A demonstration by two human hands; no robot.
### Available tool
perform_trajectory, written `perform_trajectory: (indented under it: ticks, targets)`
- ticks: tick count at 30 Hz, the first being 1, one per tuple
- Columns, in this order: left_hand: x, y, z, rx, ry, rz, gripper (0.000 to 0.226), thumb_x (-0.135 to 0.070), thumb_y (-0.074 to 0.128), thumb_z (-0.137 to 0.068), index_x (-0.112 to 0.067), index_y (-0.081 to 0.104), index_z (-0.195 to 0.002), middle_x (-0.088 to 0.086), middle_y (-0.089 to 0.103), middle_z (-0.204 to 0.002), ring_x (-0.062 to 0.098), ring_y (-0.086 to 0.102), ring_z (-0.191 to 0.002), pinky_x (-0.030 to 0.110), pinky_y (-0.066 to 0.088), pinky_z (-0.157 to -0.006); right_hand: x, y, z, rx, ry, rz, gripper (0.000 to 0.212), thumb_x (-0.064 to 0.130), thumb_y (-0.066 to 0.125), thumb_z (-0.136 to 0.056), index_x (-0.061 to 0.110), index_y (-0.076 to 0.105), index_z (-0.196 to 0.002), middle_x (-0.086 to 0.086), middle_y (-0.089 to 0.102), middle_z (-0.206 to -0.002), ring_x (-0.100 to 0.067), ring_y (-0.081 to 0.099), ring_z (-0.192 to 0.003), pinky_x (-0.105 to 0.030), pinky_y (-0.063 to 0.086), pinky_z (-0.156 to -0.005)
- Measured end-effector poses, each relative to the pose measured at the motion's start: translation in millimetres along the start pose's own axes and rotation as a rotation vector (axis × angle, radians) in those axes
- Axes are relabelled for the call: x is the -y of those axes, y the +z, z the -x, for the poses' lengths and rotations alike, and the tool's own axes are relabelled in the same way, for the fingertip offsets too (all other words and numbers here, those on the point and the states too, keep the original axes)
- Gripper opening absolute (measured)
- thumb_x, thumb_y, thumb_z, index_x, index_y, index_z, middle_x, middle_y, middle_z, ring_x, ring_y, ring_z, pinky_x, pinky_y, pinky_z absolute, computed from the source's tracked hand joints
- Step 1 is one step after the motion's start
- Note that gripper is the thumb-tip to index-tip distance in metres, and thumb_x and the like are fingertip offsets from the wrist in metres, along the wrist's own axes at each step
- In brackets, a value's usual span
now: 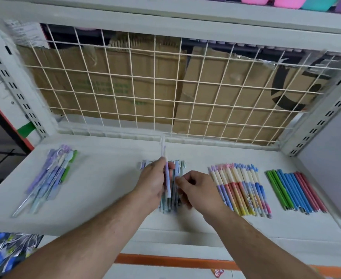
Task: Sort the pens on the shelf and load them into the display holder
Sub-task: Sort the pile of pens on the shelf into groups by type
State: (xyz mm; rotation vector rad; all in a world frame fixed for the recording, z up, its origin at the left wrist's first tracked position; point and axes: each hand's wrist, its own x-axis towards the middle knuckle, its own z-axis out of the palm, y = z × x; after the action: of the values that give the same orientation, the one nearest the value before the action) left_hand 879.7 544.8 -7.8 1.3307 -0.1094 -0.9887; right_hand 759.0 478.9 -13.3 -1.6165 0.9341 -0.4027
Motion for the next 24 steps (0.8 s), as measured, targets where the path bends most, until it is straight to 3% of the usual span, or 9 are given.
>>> perform_trajectory:
  ticks: [2,8,11,13,15,18,24]
  targets:
    - [2,6,0,0.018,-0.004,0.009,0.037,-0.027,0.050,-0.100,-0.013,0.067,-0.071,0.003,0.060,-0.063,0.021,0.056,-0.060,0.030,0.048,-0.061,4,-1,7,0.037,-0.020,-0.046,0.025,0.027,0.069,-0.093,0.005,0.064,-0.081,-0.018,0.068,-0.069,-0.022,0.059,-0.051,-0.028,0.044,-0.042]
    - [11,31,10,0.199,0.026,-0.046,0.041,-0.028,0.050,-0.101,-0.018,0.075,-0.070,0.012,0.073,-0.078,0.028,0.066,-0.065,0.028,0.044,-0.050,5,-17,16,0.031,-0.067,-0.087,0.006,0.009,0.068,-0.091,0.006,0.064,-0.088,-0.005,0.069,-0.064,-0.021,0.064,-0.053,-0.028,0.045,-0.042]
    - [17,43,12,0.189,0.057,-0.168,0.034,-0.033,0.051,-0.097,-0.022,0.078,-0.079,0.012,0.072,-0.081,0.027,0.062,-0.067,0.032,0.044,-0.057,0,-29,18,-0.016,-0.043,-0.087,0.007,0.008,0.068,-0.091,0.007,0.064,-0.086,-0.005,0.067,-0.063,-0.020,0.063,-0.052,-0.029,0.047,-0.042]
    - [19,50,10,0.134,0.058,-0.239,0.030,-0.030,0.056,-0.093,-0.025,0.077,-0.072,0.010,0.064,-0.079,0.023,0.054,-0.065,0.032,0.040,-0.060,-6,-40,19,-0.070,-0.014,-0.071,0.009,0.011,0.068,-0.092,0.008,0.064,-0.085,-0.007,0.069,-0.064,-0.020,0.062,-0.049,-0.030,0.049,-0.044]
    - [22,57,7,0.078,0.036,-0.258,0.022,-0.023,0.064,-0.084,-0.021,0.075,-0.065,0.002,0.047,-0.067,0.016,0.039,-0.053,0.026,0.030,-0.048,-12,-53,19,-0.126,0.009,0.028,0.011,0.017,0.067,-0.092,0.010,0.064,-0.083,-0.007,0.069,-0.060,-0.020,0.061,-0.045,-0.028,0.048,-0.045]
    - [29,65,6,0.060,0.023,-0.235,0.018,-0.013,0.064,-0.081,-0.001,0.074,-0.089,-0.003,0.041,-0.058,0.013,0.031,-0.044,0.021,0.023,-0.039,-25,-73,17,-0.214,0.053,0.215,0.013,0.022,0.067,-0.090,0.015,0.063,-0.080,-0.003,0.066,-0.053,-0.013,0.058,-0.039,-0.019,0.040,-0.039]
    - [40,76,6,0.027,0.038,-0.269,0.015,-0.011,0.066,-0.085,0.001,0.074,-0.088,-0.002,0.045,-0.054,0.018,0.040,-0.053,0.024,0.028,-0.050,-45,-97,7,-0.261,0.084,0.598,0.032,0.039,0.062,-0.093,0.021,0.056,-0.067,0.004,0.062,-0.056,-0.013,0.060,-0.053,-0.022,0.042,-0.049]
